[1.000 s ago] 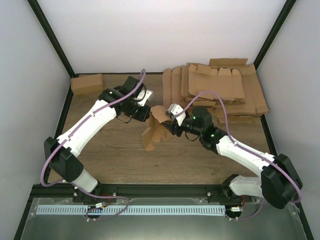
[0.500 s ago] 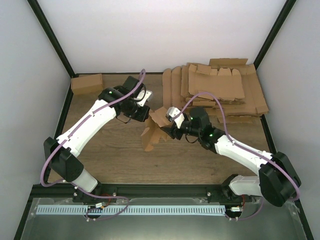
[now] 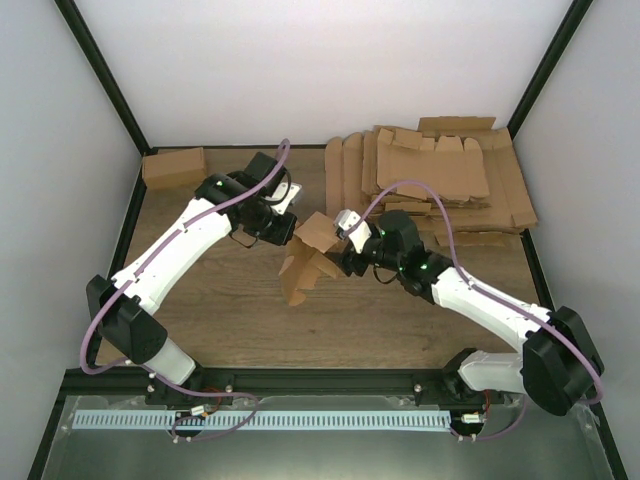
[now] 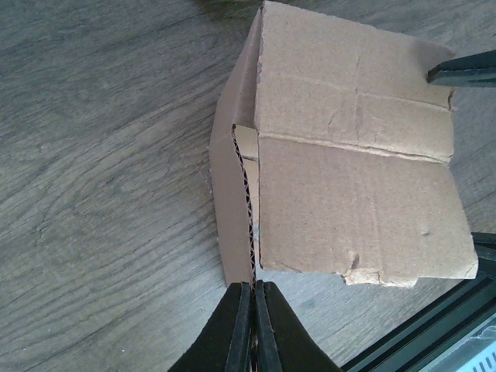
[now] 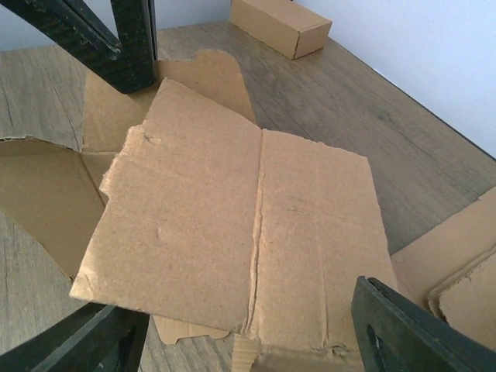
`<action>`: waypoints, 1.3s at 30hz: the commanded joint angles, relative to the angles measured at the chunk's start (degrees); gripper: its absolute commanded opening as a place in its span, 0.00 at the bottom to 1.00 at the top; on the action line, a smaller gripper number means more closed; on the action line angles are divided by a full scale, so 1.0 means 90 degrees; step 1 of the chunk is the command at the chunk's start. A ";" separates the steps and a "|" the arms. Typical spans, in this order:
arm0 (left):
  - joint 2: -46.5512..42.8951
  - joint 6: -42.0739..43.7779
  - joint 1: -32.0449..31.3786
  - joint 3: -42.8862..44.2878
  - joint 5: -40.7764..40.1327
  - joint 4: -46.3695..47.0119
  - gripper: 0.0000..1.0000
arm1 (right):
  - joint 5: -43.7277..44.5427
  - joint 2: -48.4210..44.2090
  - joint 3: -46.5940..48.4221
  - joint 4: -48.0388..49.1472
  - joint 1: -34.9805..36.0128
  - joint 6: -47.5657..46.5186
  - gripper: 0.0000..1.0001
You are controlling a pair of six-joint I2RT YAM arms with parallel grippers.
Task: Fold the paper box
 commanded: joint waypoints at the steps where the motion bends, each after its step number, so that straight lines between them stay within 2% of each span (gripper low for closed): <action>1: -0.0053 0.0013 -0.0019 0.0129 -0.0044 -0.0270 0.04 | 0.0025 -0.0079 0.0361 -0.0449 0.0033 -0.0030 0.74; 13: 0.0016 0.0045 -0.0019 0.0109 -0.0071 -0.0206 0.04 | -0.0832 -0.0345 0.0424 -0.0947 0.0034 0.0423 0.76; 25: 0.0008 0.0047 -0.0019 0.0123 -0.0025 -0.0210 0.04 | 0.0186 -0.1177 0.0795 -0.1506 0.0033 0.0470 0.85; 33: -0.0011 0.0043 -0.0029 0.0150 -0.0032 -0.0228 0.04 | 0.0933 -0.0447 0.1992 -0.2010 0.0040 0.0211 0.84; 39: -0.0014 0.0033 -0.0029 0.0231 -0.0049 -0.0276 0.04 | 0.1139 0.0114 0.2229 -0.1929 0.0252 0.0142 0.81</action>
